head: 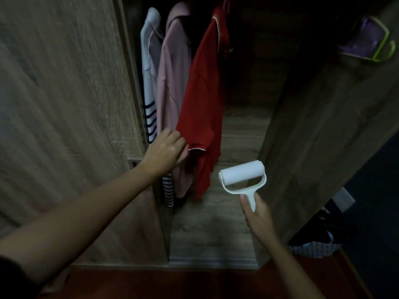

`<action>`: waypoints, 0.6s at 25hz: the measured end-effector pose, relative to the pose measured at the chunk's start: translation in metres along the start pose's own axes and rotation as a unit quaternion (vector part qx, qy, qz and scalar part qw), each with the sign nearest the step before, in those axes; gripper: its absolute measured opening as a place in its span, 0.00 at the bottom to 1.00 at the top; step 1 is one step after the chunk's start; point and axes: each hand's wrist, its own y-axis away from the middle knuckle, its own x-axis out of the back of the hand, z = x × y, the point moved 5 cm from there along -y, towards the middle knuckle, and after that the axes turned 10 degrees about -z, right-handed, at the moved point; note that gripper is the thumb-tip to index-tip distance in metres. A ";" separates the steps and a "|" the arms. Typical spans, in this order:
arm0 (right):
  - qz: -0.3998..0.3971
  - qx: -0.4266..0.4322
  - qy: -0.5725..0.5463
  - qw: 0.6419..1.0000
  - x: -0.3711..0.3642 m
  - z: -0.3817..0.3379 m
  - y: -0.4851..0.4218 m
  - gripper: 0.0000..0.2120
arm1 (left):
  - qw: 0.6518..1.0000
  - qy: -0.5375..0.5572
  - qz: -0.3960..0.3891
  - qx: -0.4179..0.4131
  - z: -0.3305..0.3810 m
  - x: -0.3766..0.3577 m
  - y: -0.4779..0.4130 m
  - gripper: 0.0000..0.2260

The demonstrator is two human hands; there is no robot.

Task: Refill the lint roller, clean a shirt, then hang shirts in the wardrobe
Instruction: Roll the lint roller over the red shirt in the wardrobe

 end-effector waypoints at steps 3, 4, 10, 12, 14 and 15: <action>0.015 0.011 -0.003 1.000 0.013 -0.004 -0.003 0.08 | 0.918 0.216 -0.019 0.332 -0.017 -0.006 -0.049 0.21; 0.018 0.014 -0.004 1.000 0.019 -0.004 -0.007 0.07 | 0.860 0.287 -0.045 0.420 -0.022 -0.014 -0.056 0.25; 0.006 0.030 -0.004 1.000 0.048 -0.008 -0.039 0.08 | 0.829 0.334 0.099 0.437 -0.005 0.006 -0.060 0.11; 0.002 0.039 -0.018 0.999 0.052 -0.011 -0.059 0.07 | 0.827 0.331 0.179 0.418 -0.013 0.027 -0.042 0.09; -0.031 0.052 -0.058 0.996 0.051 -0.020 -0.082 0.01 | 0.827 0.294 0.219 0.426 -0.035 0.046 -0.026 0.08; -0.059 0.055 -0.080 0.993 0.047 -0.028 -0.092 0.02 | 0.830 0.270 0.230 0.430 -0.047 0.056 -0.020 0.09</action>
